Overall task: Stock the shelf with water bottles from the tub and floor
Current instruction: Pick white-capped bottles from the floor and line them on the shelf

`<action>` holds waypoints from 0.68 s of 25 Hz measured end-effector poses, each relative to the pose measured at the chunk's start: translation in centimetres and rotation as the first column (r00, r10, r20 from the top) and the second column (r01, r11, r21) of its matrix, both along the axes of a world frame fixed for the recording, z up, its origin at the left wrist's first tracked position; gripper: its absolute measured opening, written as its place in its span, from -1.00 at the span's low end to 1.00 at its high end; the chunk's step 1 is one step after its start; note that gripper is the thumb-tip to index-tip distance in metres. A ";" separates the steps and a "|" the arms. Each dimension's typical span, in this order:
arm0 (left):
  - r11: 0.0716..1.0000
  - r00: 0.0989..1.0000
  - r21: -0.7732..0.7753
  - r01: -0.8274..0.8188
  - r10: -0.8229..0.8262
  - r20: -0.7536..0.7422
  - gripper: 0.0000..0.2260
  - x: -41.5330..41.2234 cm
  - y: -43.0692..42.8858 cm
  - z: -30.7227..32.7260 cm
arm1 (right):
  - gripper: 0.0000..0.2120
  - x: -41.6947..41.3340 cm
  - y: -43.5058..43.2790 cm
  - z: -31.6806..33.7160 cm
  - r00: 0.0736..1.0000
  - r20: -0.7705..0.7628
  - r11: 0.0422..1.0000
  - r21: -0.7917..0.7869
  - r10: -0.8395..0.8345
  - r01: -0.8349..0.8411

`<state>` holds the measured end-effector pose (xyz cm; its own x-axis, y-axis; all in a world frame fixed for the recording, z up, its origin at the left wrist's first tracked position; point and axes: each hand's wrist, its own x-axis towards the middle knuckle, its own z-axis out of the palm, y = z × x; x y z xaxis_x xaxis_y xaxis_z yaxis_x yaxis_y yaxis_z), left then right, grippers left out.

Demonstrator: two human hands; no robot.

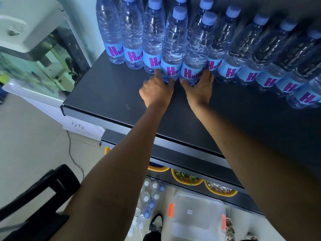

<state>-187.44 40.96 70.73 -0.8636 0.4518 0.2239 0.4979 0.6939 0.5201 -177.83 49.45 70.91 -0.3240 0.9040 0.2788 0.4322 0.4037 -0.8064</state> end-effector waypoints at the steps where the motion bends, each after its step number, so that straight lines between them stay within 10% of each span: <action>1: 1.000 1.000 0.000 -0.003 0.003 0.001 -0.55 0.0 0.0 0.0 | -0.38 0.1 0.0 0.1 1.000 -0.002 1.000 0.000 0.005 -0.005; 17: 0.880 0.898 0.473 -0.044 -0.173 0.405 -0.73 10.0 -12.7 1.1 | -0.49 11.9 -13.0 0.3 0.957 -0.189 0.963 -0.110 0.221 -0.244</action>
<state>-177.44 28.24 71.82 -0.8933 0.4477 0.0393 0.1887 0.2942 0.9369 -165.93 36.42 71.19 -0.4871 0.8415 0.2337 0.1881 0.3624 -0.9129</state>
